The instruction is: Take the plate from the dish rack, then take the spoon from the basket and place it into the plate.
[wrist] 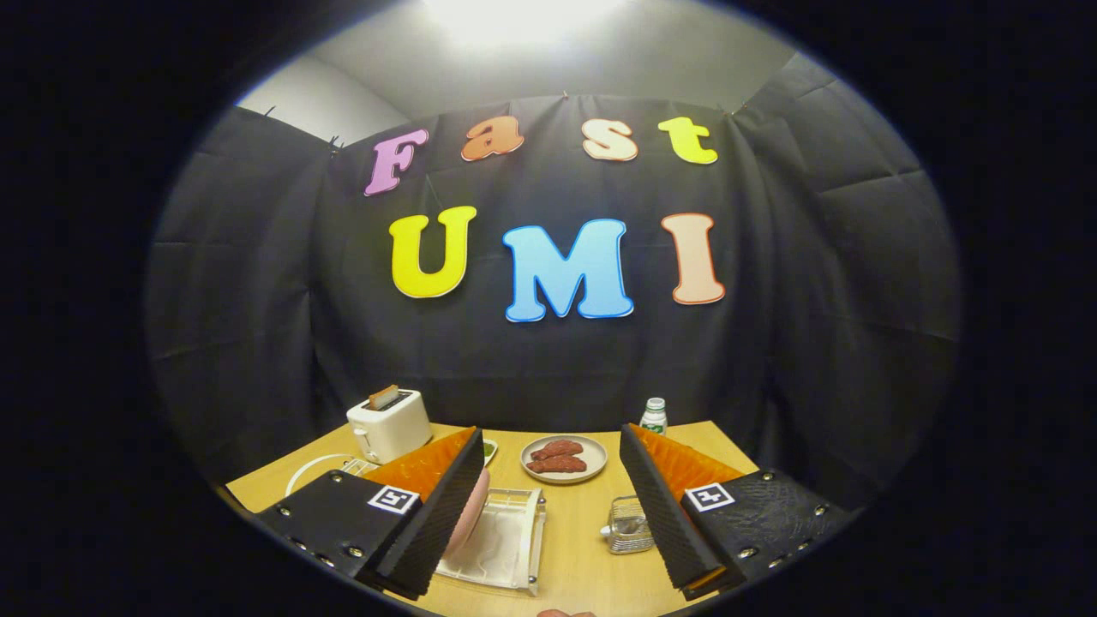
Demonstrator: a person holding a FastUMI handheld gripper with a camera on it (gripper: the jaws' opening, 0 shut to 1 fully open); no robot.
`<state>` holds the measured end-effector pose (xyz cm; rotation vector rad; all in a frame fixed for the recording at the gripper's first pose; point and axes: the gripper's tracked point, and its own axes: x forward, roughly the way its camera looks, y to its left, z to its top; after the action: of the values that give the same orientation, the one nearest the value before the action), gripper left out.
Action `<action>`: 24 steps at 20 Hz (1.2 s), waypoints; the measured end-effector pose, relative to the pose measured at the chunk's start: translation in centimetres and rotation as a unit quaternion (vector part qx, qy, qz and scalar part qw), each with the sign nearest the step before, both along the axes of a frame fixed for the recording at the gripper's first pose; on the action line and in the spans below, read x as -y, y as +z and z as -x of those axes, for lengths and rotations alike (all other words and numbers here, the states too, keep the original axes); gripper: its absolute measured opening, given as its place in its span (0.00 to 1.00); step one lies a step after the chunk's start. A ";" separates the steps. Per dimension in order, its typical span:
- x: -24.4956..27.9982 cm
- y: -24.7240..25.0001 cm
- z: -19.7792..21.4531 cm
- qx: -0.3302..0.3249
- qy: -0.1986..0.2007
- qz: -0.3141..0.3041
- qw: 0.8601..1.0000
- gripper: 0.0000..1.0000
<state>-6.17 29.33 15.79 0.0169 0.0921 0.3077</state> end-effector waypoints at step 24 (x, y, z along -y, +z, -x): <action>-12.7 -20.9 -5.3 -0.396 0.152 0.151 0.893 0.91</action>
<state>-0.86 42.02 -5.07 -0.1849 0.9629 0.5848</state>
